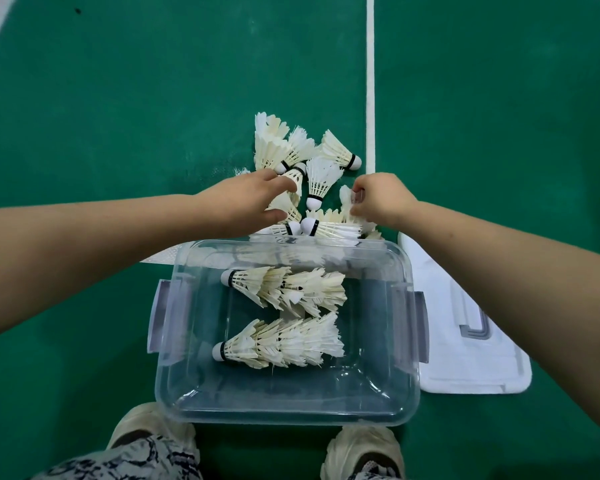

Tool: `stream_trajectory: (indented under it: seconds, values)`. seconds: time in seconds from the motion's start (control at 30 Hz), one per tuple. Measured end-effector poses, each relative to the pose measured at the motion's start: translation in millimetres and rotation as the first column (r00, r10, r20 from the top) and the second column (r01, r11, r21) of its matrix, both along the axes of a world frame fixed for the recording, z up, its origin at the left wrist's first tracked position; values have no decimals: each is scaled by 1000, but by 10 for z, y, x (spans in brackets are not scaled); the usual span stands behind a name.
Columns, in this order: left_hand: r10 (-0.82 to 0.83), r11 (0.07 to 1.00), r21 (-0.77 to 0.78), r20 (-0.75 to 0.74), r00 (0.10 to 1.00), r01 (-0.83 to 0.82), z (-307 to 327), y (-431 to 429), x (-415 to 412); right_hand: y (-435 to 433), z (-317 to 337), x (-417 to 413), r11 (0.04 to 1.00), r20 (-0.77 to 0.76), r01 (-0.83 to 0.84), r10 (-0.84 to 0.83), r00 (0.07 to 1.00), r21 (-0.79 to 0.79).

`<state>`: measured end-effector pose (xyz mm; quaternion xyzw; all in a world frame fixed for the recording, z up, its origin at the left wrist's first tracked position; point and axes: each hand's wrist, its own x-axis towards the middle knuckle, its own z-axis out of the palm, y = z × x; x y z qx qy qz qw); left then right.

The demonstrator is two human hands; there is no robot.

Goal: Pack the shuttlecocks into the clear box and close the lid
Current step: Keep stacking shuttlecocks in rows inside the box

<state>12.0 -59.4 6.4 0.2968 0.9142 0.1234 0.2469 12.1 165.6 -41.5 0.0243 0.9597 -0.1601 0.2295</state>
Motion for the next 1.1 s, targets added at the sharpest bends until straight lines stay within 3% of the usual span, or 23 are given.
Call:
stream_trajectory:
  seconds: [0.37, 0.67, 0.8, 0.93, 1.1]
  values:
    - [12, 999, 38, -61, 998, -10, 206, 42, 71, 57, 457, 54, 992, -256, 48, -78, 964, -118]
    - [81, 980, 195, -162, 984, -48, 541, 51, 252, -52, 1221, 294, 984, -499, -21, -71, 864, -178]
    - [117, 954, 294, -220, 969, -49, 711, 43, 451, -176, 1470, 596, 977, -472, -101, 0, 882, -189]
    - [70, 943, 332, -286, 956, 31, 757, 13, 656, -340, 1472, 893, 954, -342, -223, 146, 928, -199]
    - [-103, 951, 233, -381, 919, 203, 634, -46, 811, -487, 1382, 1110, 908, -250, -381, 333, 909, -177]
